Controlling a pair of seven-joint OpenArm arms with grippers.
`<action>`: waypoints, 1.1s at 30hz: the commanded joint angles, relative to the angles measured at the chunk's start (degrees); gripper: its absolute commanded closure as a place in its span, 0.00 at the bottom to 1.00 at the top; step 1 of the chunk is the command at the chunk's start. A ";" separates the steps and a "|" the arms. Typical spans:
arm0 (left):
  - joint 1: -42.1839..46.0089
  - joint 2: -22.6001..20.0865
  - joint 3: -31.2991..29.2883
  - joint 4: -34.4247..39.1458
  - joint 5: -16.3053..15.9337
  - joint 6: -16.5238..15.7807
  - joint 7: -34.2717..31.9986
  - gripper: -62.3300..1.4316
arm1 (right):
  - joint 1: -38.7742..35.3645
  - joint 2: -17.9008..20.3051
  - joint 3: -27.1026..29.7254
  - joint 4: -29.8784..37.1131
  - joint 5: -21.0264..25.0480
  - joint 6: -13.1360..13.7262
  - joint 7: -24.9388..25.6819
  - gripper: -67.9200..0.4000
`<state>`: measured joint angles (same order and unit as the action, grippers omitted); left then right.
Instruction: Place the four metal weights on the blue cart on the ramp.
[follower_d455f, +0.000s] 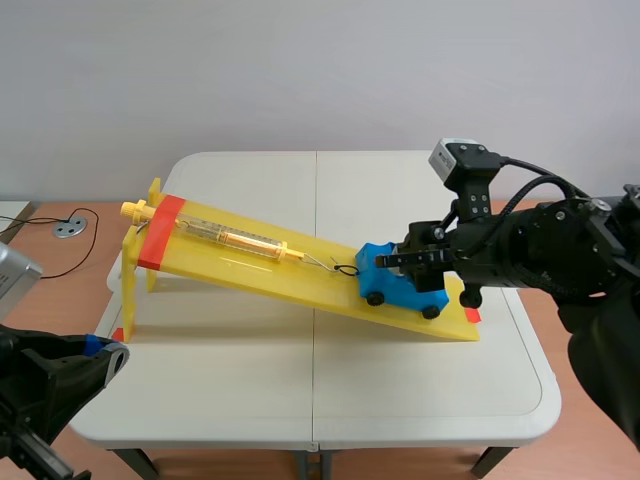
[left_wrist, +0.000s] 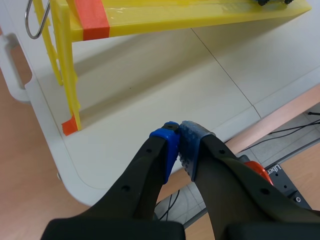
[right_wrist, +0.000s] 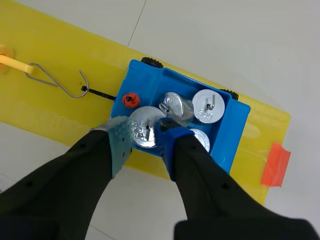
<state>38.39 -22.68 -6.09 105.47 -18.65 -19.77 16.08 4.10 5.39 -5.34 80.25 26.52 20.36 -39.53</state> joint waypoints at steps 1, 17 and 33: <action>-0.48 0.76 -1.01 3.96 -2.75 -1.42 -5.68 0.91 | 6.21 0.17 1.33 3.45 3.69 0.31 7.34 0.74; -0.48 0.76 -1.01 3.96 -2.75 -1.42 -5.70 0.91 | 6.05 3.15 9.60 7.93 7.65 3.76 4.81 0.63; -4.17 6.38 0.02 7.43 -2.49 -4.02 -2.99 0.93 | -11.30 19.23 17.55 21.81 14.40 9.35 1.20 0.98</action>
<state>36.27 -18.68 -6.04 105.86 -18.46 -21.54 17.39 -6.92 19.49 10.22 95.04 36.53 24.93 -43.62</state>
